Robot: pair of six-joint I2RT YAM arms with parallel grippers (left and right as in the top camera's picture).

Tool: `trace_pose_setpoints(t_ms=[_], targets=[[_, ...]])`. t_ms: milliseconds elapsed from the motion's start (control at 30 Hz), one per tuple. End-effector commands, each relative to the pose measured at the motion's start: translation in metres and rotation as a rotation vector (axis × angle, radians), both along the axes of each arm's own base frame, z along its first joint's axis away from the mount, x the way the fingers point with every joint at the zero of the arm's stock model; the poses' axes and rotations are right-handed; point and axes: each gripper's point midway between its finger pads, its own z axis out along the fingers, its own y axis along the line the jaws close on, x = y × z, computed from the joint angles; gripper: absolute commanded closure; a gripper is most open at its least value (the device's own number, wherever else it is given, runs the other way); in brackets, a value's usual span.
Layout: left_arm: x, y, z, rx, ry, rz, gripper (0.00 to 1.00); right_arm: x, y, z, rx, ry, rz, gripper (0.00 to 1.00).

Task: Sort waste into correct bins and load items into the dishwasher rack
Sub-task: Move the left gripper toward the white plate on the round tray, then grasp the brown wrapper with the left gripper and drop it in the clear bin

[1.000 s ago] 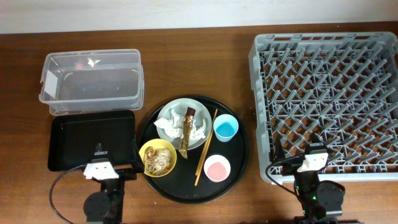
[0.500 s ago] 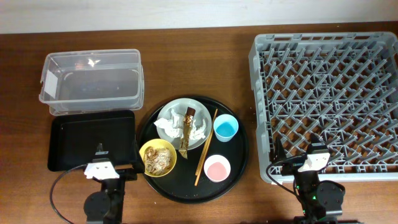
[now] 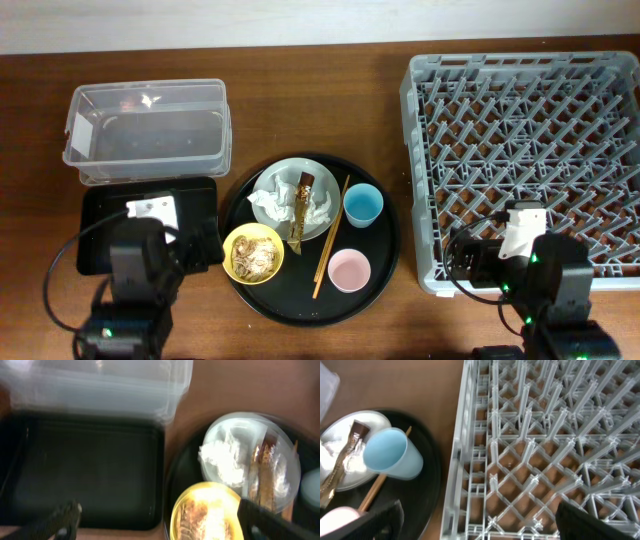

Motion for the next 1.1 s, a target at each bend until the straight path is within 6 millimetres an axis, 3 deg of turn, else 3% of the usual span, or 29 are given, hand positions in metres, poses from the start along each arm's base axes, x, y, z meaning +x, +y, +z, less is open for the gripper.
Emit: trace_pose_setpoints(t_ms=[0,233,333,400,533,633,733,867,967,1067], targets=[[0.004,-0.003,0.021,0.001,0.104,-0.017,0.00,-0.002,0.001,0.012,0.004,0.121,0.004,0.02],[0.015,-0.008,0.029,-0.015,0.072,-0.033,0.01,-0.003,0.001,0.006,0.004,0.213,0.003,0.02],[0.040,-0.036,0.040,-0.118,-0.004,-0.149,0.01,-0.003,0.001,0.006,0.004,0.213,0.003,0.02],[0.057,-0.048,0.026,-0.120,0.029,-0.183,0.01,-0.003,0.001,0.006,0.004,0.213,0.003,0.02],[0.082,-0.102,-0.044,-0.106,0.213,-0.322,0.06,-0.003,0.001,0.006,0.004,0.213,0.003,0.02],[0.085,-0.140,-0.094,-0.083,0.318,-0.414,0.07,-0.003,0.001,0.006,0.004,0.213,0.003,0.02],[0.078,-0.172,-0.127,-0.058,0.384,-0.495,0.11,-0.003,0.001,0.006,0.004,0.215,0.003,0.02],[0.063,-0.190,-0.152,-0.033,0.454,-0.551,0.31,-0.002,0.001,0.003,0.004,0.227,0.003,0.02],[0.056,-0.196,-0.156,-0.015,0.471,-0.572,0.37,-0.002,0.001,0.002,0.004,0.233,0.003,0.02],[0.056,-0.196,-0.156,0.001,0.467,-0.568,0.60,-0.002,0.001,0.002,0.004,0.234,0.003,0.02]])
